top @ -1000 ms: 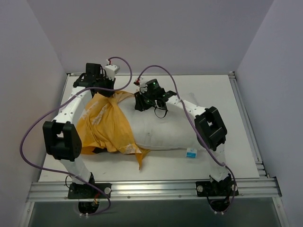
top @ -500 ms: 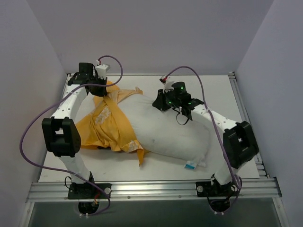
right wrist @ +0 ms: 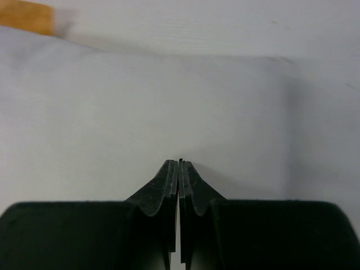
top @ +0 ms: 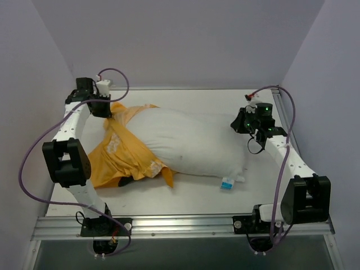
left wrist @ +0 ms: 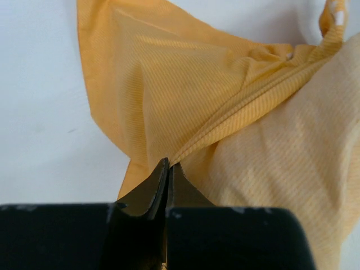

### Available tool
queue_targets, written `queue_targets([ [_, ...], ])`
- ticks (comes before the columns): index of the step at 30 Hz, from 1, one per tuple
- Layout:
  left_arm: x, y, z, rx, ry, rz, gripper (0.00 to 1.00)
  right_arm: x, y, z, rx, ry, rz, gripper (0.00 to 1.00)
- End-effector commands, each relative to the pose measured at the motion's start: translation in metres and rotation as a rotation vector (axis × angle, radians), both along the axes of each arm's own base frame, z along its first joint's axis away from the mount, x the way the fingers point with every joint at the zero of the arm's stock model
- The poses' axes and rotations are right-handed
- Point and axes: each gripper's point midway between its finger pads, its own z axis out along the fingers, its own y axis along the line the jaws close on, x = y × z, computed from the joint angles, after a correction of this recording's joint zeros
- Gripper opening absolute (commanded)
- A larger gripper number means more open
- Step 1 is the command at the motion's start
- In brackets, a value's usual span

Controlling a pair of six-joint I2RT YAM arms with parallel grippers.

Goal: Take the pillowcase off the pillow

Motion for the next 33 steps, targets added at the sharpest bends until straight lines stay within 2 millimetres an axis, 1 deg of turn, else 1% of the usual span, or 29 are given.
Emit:
queue_targets([
  [1,0.006,0.148,0.014,0.261,-0.062,0.337,0.02,-0.020,-0.051,-0.031,-0.132,0.116,-0.137,0.00],
  [3,0.002,0.143,0.011,0.221,-0.054,0.304,0.02,-0.020,-0.045,-0.035,-0.109,0.122,-0.111,0.00],
  [4,0.001,0.135,0.011,0.206,-0.060,0.260,0.02,-0.021,-0.038,-0.037,-0.098,0.130,-0.084,0.00],
  [5,-0.001,0.124,0.019,0.181,-0.089,0.223,0.02,-0.019,-0.032,-0.033,-0.098,0.115,-0.064,0.00],
  [6,-0.006,0.111,0.014,0.148,-0.086,0.178,0.02,-0.018,-0.028,-0.029,-0.108,0.101,-0.048,0.00],
  [7,-0.003,0.095,0.017,0.150,-0.107,0.135,0.02,-0.016,-0.024,-0.020,-0.121,0.074,-0.042,0.00],
  [9,-0.003,0.082,0.025,0.159,-0.133,0.109,0.03,-0.011,-0.006,0.003,-0.148,0.010,-0.002,0.00],
  [10,0.001,0.071,0.029,0.156,-0.145,0.090,0.03,-0.010,0.001,0.013,-0.161,-0.019,0.012,0.05],
  [11,0.004,0.066,0.028,0.151,-0.145,0.082,0.03,-0.013,0.020,0.022,-0.186,-0.052,0.054,0.11],
  [12,0.007,0.062,0.029,0.149,-0.146,0.076,0.04,-0.013,0.032,0.040,-0.197,-0.093,0.082,0.29],
  [13,0.012,0.058,0.036,0.150,-0.163,0.071,0.04,-0.015,0.043,0.049,-0.210,-0.118,0.101,0.36],
  [14,0.017,0.047,0.032,0.148,-0.153,0.045,0.04,-0.017,0.052,0.058,-0.231,-0.148,0.115,0.46],
  [15,0.018,0.042,0.032,0.149,-0.146,0.032,0.04,-0.026,0.081,0.071,-0.225,-0.188,0.182,0.70],
  [16,0.024,0.035,0.040,0.150,-0.166,0.014,0.04,-0.030,0.094,0.077,-0.230,-0.212,0.209,0.80],
  [17,0.027,0.023,0.036,0.146,-0.160,-0.014,0.04,-0.035,0.106,0.080,-0.286,-0.261,0.268,0.90],
  [18,0.029,0.016,0.037,0.146,-0.162,-0.026,0.05,-0.048,0.131,0.084,-0.324,-0.309,0.336,0.93],
  [19,0.030,0.014,0.037,0.146,-0.161,-0.032,0.05,-0.051,0.141,0.082,-0.369,-0.336,0.370,0.93],
  [20,0.035,-0.001,0.039,0.145,-0.168,-0.061,0.05,-0.057,0.150,0.080,-0.410,-0.367,0.416,0.94],
  [21,0.036,-0.016,0.039,0.144,-0.172,-0.093,0.06,-0.053,0.151,0.081,-0.494,-0.433,0.447,0.95],
  [22,0.038,-0.023,0.041,0.147,-0.178,-0.112,0.07,-0.059,0.160,0.073,-0.531,-0.455,0.504,0.96],
  [23,0.044,-0.034,0.044,0.150,-0.191,-0.135,0.10,-0.057,0.162,0.073,-0.552,-0.490,0.526,0.97],
  [25,0.047,-0.047,0.046,0.157,-0.195,-0.169,0.20,-0.056,0.172,0.073,-0.605,-0.574,0.627,1.00],
  [26,0.050,-0.053,0.044,0.154,-0.189,-0.181,0.32,-0.055,0.175,0.073,-0.623,-0.595,0.661,1.00],
  [27,0.053,-0.061,0.054,0.147,-0.206,-0.192,0.37,-0.054,0.179,0.064,-0.667,-0.600,0.718,1.00],
  [28,0.055,-0.064,0.054,0.138,-0.201,-0.195,0.42,-0.052,0.186,0.072,-0.666,-0.621,0.738,1.00],
  [29,0.057,-0.067,0.065,0.127,-0.222,-0.200,0.46,-0.048,0.190,0.071,-0.678,-0.625,0.747,1.00],
  [30,0.056,-0.068,0.066,0.123,-0.215,-0.200,0.49,-0.047,0.195,0.052,-0.708,-0.583,0.784,1.00],
  [32,0.056,-0.066,0.073,0.124,-0.228,-0.195,0.59,-0.045,0.208,0.047,-0.738,-0.596,0.835,1.00],
  [33,0.054,-0.065,0.075,0.129,-0.225,-0.189,0.62,-0.045,0.214,0.029,-0.760,-0.567,0.878,1.00],
])
